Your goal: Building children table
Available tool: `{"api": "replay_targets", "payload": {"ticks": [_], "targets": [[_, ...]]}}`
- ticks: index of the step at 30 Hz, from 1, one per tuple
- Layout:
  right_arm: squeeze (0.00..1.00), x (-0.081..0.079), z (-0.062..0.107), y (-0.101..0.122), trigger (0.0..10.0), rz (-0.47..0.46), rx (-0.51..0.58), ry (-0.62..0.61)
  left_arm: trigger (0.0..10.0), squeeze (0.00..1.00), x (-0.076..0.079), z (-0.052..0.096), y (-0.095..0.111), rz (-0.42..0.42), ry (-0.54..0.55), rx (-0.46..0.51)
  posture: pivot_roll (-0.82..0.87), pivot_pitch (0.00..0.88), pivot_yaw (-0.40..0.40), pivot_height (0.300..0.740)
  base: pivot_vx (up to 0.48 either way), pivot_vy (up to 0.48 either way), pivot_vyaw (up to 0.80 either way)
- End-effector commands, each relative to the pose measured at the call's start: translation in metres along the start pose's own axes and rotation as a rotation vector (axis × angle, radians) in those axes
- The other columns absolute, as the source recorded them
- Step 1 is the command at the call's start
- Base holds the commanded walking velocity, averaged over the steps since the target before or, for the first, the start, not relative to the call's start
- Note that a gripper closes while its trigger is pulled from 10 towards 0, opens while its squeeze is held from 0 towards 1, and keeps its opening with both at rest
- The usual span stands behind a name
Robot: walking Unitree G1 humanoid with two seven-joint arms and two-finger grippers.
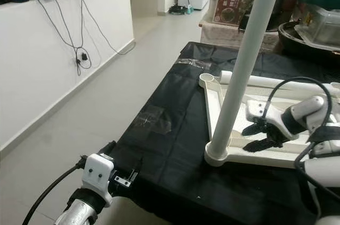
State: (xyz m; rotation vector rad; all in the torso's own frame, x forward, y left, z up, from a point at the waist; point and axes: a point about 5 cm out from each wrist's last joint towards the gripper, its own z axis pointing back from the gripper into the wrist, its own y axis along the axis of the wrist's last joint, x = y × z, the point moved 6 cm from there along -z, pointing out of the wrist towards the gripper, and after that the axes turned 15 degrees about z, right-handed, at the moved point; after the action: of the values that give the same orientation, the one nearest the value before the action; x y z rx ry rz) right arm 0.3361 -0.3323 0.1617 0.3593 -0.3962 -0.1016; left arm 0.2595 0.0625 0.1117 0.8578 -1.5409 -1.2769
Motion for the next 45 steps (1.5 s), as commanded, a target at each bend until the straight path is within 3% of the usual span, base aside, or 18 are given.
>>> {"api": "replay_targets", "payload": {"ticks": [1, 4, 6, 10, 11, 12, 17, 21, 23, 25, 28, 30, 32, 34, 38, 41, 45], "targets": [[0.00, 0.001, 0.005, -0.012, 10.0, -0.025, -0.063, -0.031, 10.0, 0.00, -0.003, 0.001, -0.007, 0.004, 0.006, -0.028, 0.02, 0.000, -0.005, 0.740, 0.000, 0.000, 0.00], [0.00, -0.004, 0.016, -0.021, 10.0, 0.004, -0.120, 0.002, 10.0, 0.00, -0.003, 0.001, -0.007, 0.003, 0.007, -0.028, 0.02, 0.000, -0.005, 0.740, 0.000, 0.000, 0.00], [0.00, -0.001, 0.026, -0.037, 10.0, 0.039, -0.252, -0.027, 10.0, 0.00, -0.003, 0.001, -0.007, 0.004, 0.007, -0.027, 0.02, 0.000, -0.005, 0.740, 0.000, 0.000, 0.00], [0.00, 0.034, 0.033, -0.042, 10.0, -0.064, -0.337, -0.299, 10.0, 0.00, -0.003, 0.001, -0.007, 0.006, 0.007, -0.027, 0.02, 0.000, -0.005, 0.740, 0.000, 0.000, 0.00], [0.00, 0.034, 0.033, -0.042, 10.0, -0.064, -0.337, -0.299, 10.0, 0.00, -0.003, 0.001, -0.007, 0.006, 0.007, -0.027, 0.02, 0.000, -0.005, 0.740, 0.000, 0.000, 0.00], [0.00, 0.050, 0.032, -0.036, 10.0, -0.138, -0.310, -0.430, 10.0, 0.00, -0.003, 0.001, -0.007, 0.006, 0.007, -0.027, 0.02, 0.000, -0.010, 0.740, 0.000, 0.000, 0.00], [0.00, 0.074, 0.030, -0.010, 10.0, -0.251, -0.150, -0.580, 10.0, 0.00, -0.003, 0.001, -0.007, 0.005, 0.007, -0.027, 0.02, 0.000, -0.010, 0.740, 0.000, 0.000, 0.00], [0.00, 0.105, 0.029, 0.033, 10.0, -0.416, 0.181, -0.777, 10.0, 0.00, -0.003, 0.001, -0.007, 0.005, 0.006, -0.028, 0.02, 0.000, -0.010, 0.740, 0.000, 0.000, 0.00], [0.00, 0.108, 0.028, 0.038, 10.0, -0.423, 0.214, -0.799, 10.0, 0.00, -0.003, 0.001, -0.007, 0.005, 0.006, -0.029, 0.02, 0.000, -0.010, 0.740, 0.000, 0.000, 0.00], [0.00, 0.110, 0.013, 0.052, 10.0, -0.461, 0.342, -0.865, 10.0, 0.00, -0.004, 0.000, -0.007, 0.005, 0.007, -0.028, 0.02, 0.000, -0.014, 0.740, 0.000, 0.000, 0.00], [0.00, 0.093, -0.024, 0.041, 10.0, -0.602, 0.375, -0.971, 10.0, 0.00, -0.004, 0.000, -0.007, 0.006, 0.008, -0.029, 0.02, 0.000, -0.014, 0.740, 0.000, 0.000, 0.00], [0.00, 0.089, -0.029, 0.038, 10.0, -0.620, 0.378, -1.001, 10.0, 0.00, -0.004, 0.000, -0.007, 0.006, 0.008, -0.029, 0.02, 0.000, -0.014, 0.740, 0.000, 0.000, 0.00], [0.00, 0.075, -0.040, 0.028, 10.0, -0.710, 0.407, -1.060, 10.0, 0.00, -0.004, 0.000, -0.007, 0.005, 0.009, -0.030, 0.02, 0.000, -0.012, 0.740, 0.000, 0.000, 0.00], [0.00, 0.059, -0.049, 0.028, 10.0, -0.717, 0.458, -1.084, 10.0, 0.00, -0.006, 0.000, -0.007, -0.002, 0.016, -0.036, 0.01, 0.000, -0.005, 0.740, 0.000, 0.000, 0.00], [0.00, 0.044, -0.054, 0.029, 10.0, -0.741, 0.497, -1.113, 10.0, 0.00, -0.006, 0.000, -0.008, -0.006, 0.019, -0.040, 0.01, 0.000, -0.005, 0.740, 0.000, 0.000, 0.00], [0.00, 0.031, -0.046, 0.031, 10.0, -0.724, 0.512, -1.193, 10.0, 0.00, -0.007, 0.000, -0.008, -0.008, 0.019, -0.041, 0.01, 0.000, 0.000, 0.740, 0.000, 0.000, 0.00], [0.00, 0.006, -0.031, 0.037, 10.0, -0.789, 0.507, -1.306, 10.0, 0.00, -0.008, 0.001, -0.009, -0.010, 0.017, -0.044, 0.00, 0.000, 0.009, 0.740, 0.000, 0.000, 0.00]]}}
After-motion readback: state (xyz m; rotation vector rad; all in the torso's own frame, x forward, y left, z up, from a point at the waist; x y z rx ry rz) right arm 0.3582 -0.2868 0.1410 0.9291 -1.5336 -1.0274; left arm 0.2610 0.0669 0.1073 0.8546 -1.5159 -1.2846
